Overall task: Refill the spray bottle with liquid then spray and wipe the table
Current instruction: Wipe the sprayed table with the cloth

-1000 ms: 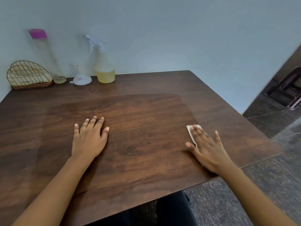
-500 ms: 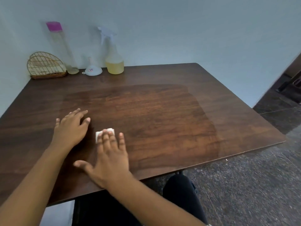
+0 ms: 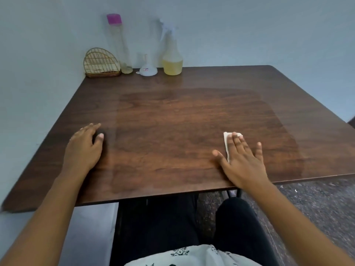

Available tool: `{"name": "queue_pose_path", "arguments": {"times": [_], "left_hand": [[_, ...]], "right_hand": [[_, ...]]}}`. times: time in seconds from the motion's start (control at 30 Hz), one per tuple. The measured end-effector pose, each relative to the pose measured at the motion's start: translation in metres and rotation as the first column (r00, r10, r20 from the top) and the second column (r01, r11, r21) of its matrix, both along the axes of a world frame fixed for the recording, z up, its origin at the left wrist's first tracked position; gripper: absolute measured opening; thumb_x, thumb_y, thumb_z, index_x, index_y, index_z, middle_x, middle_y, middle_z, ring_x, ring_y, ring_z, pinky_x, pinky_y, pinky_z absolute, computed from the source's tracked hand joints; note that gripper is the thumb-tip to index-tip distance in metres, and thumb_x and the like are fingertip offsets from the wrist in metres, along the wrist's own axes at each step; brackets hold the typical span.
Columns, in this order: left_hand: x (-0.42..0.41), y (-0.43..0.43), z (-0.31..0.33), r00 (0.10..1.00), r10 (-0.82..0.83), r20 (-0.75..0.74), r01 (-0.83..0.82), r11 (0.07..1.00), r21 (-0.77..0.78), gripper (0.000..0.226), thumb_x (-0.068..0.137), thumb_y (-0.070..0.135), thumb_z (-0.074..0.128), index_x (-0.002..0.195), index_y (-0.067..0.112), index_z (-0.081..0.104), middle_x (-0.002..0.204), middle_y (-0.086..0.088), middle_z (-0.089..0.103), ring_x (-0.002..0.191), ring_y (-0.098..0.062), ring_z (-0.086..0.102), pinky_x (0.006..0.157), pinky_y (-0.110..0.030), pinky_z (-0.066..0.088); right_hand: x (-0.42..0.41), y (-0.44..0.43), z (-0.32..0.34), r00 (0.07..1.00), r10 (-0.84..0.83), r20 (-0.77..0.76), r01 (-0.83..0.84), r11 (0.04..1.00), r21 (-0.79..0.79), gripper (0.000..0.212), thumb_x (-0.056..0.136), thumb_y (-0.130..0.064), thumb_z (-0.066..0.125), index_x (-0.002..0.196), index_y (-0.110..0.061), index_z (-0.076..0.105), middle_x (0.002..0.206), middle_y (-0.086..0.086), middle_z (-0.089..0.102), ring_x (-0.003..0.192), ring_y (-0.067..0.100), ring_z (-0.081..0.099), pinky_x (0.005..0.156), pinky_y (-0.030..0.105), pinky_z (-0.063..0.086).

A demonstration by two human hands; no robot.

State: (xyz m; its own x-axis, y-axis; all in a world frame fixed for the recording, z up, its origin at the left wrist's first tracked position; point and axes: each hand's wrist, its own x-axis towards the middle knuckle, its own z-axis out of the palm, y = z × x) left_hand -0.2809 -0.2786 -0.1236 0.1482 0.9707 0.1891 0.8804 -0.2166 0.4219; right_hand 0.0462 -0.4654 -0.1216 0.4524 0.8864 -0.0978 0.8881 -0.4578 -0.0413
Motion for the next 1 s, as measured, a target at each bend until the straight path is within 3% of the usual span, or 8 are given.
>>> {"name": "queue_pose_path", "arguments": {"times": [0.1,0.23,0.4,0.47,0.53,0.63,0.87,1.0], "left_hand": [[0.005,-0.002,0.000,1.000,-0.029,-0.003,0.029,0.999,0.023,0.041,0.096,0.018,0.048,0.136,0.011,0.051,0.146,-0.013,0.046,0.137,-0.030,0.039,0.113,-0.046,0.030],[0.002,-0.003,0.004,0.985,0.050,0.166,-0.046,0.999,-0.030,0.037,0.098,0.018,0.046,0.134,0.013,0.054,0.144,-0.008,0.048,0.133,-0.028,0.042,0.110,-0.039,0.032],[0.002,-0.005,0.003,0.986,0.024,0.163,-0.025,1.000,0.002,0.035,0.096,0.016,0.048,0.129,0.011,0.058,0.138,-0.011,0.055,0.128,-0.031,0.048,0.107,-0.040,0.035],[0.002,-0.006,0.003,0.989,0.022,0.144,-0.023,1.000,0.000,0.034,0.096,0.018,0.048,0.128,0.012,0.059,0.137,-0.010,0.055,0.127,-0.030,0.049,0.106,-0.040,0.036],[0.003,-0.006,0.003,0.991,0.018,0.131,-0.019,1.000,0.004,0.034,0.096,0.019,0.048,0.127,0.012,0.060,0.137,-0.010,0.056,0.127,-0.030,0.049,0.106,-0.040,0.037],[0.005,-0.006,0.002,0.993,0.010,0.116,-0.010,1.000,-0.002,0.034,0.096,0.021,0.048,0.127,0.013,0.060,0.138,-0.010,0.055,0.128,-0.030,0.048,0.106,-0.041,0.037],[0.009,-0.009,0.004,1.000,-0.017,0.012,0.017,1.000,0.010,0.034,0.097,0.021,0.047,0.127,0.011,0.059,0.138,-0.014,0.054,0.128,-0.033,0.047,0.110,-0.050,0.033],[0.013,-0.011,0.004,0.993,-0.035,-0.115,0.038,0.999,0.028,0.037,0.098,0.022,0.045,0.130,0.010,0.056,0.139,-0.015,0.051,0.131,-0.034,0.044,0.112,-0.057,0.021]], "right_hand": [[-0.061,0.019,-0.002,0.999,0.049,-0.009,-0.048,0.997,0.067,0.096,0.077,-0.075,-0.006,0.150,-0.011,-0.010,0.159,0.007,-0.009,0.147,0.020,-0.013,0.113,0.047,-0.017],[-0.177,0.051,-0.008,0.940,0.319,-0.122,-0.294,0.937,0.190,0.099,0.083,-0.075,0.009,0.150,-0.004,-0.004,0.159,0.016,-0.005,0.146,0.025,-0.013,0.111,0.046,-0.023],[-0.229,0.052,-0.006,0.834,0.550,-0.037,-0.535,0.824,0.186,0.094,0.088,-0.071,0.017,0.150,-0.002,0.000,0.159,0.016,-0.001,0.147,0.026,-0.010,0.113,0.044,-0.021],[-0.215,0.038,-0.010,0.762,0.647,0.029,-0.641,0.746,0.180,0.087,0.090,-0.066,0.024,0.150,-0.004,0.008,0.159,0.013,0.008,0.148,0.022,0.000,0.113,0.043,-0.018],[-0.192,0.021,-0.016,0.702,0.699,0.135,-0.712,0.687,0.145,0.075,0.090,-0.057,0.030,0.147,-0.008,0.028,0.153,0.009,0.032,0.143,0.020,0.026,0.118,0.049,-0.003],[-0.142,-0.002,-0.024,0.711,0.681,0.176,-0.701,0.705,0.108,0.065,0.087,-0.045,0.030,0.140,-0.010,0.042,0.143,0.005,0.048,0.133,0.019,0.044,0.113,0.046,0.014],[-0.025,-0.064,-0.018,0.850,0.408,0.334,-0.454,0.888,0.070,0.067,0.075,-0.007,0.034,0.141,-0.004,0.039,0.143,0.014,0.046,0.130,0.026,0.047,0.112,0.039,0.006],[0.024,-0.089,-0.015,0.843,0.300,0.445,-0.365,0.929,0.066,0.064,0.073,-0.003,0.028,0.135,0.003,0.046,0.135,0.019,0.053,0.121,0.029,0.056,0.113,0.036,0.005]]}}
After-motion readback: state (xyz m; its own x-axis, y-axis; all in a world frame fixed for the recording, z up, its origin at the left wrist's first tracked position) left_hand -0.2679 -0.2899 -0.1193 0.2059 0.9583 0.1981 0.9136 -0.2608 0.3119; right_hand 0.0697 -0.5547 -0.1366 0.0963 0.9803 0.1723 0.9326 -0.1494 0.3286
